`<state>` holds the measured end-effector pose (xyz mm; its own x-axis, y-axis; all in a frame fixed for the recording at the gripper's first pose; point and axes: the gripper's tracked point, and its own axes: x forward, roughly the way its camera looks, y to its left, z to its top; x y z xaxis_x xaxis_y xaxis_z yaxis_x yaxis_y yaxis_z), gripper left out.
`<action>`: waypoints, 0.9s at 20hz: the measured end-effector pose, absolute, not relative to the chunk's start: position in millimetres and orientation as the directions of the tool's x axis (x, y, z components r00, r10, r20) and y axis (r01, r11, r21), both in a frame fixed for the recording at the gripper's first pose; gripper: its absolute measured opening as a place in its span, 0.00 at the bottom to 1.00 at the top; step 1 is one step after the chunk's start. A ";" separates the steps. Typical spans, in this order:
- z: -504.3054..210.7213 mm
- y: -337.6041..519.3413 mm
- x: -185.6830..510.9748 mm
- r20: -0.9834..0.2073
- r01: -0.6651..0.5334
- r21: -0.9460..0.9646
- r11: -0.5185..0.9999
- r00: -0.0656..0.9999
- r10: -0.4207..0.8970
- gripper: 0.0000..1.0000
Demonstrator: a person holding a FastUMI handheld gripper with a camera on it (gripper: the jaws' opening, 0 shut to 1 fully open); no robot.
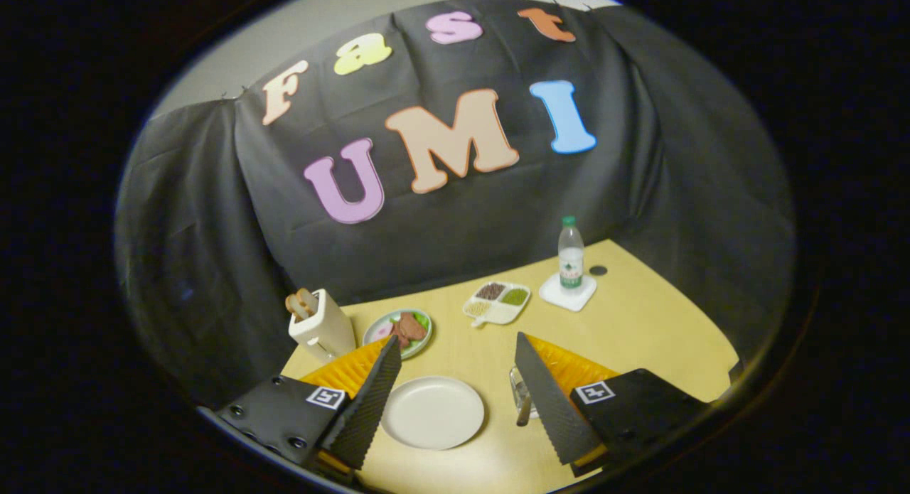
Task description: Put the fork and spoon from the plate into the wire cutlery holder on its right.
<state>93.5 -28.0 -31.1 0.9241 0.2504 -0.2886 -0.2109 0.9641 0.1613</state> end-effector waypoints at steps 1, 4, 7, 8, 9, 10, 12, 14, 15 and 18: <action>-24.7 -27.6 92.5 -0.242 -0.217 0.136 0.967 0.939 0.245 1.00; -12.8 -18.2 83.8 -0.113 -0.259 0.024 0.966 0.959 0.260 1.00; -6.3 -5.4 73.2 -0.024 -0.280 -0.096 0.955 0.960 0.279 1.00; -5.2 2.2 68.0 -0.001 -0.292 -0.112 0.950 0.956 0.294 1.00; -4.0 10.3 64.1 0.020 -0.301 -0.127 0.945 0.952 0.306 1.00; -1.4 15.2 57.7 0.035 -0.313 -0.140 0.939 0.947 0.321 1.00; -1.6 25.0 51.4 0.053 -0.333 -0.150 0.931 0.938 0.344 1.00; -10.8 36.2 47.7 0.047 -0.354 -0.133 0.926 0.931 0.363 1.00; -11.6 35.0 47.1 0.048 -0.356 -0.130 0.925 0.930 0.364 1.00; -11.7 35.2 45.8 0.057 -0.361 -0.112 0.926 0.928 0.369 1.00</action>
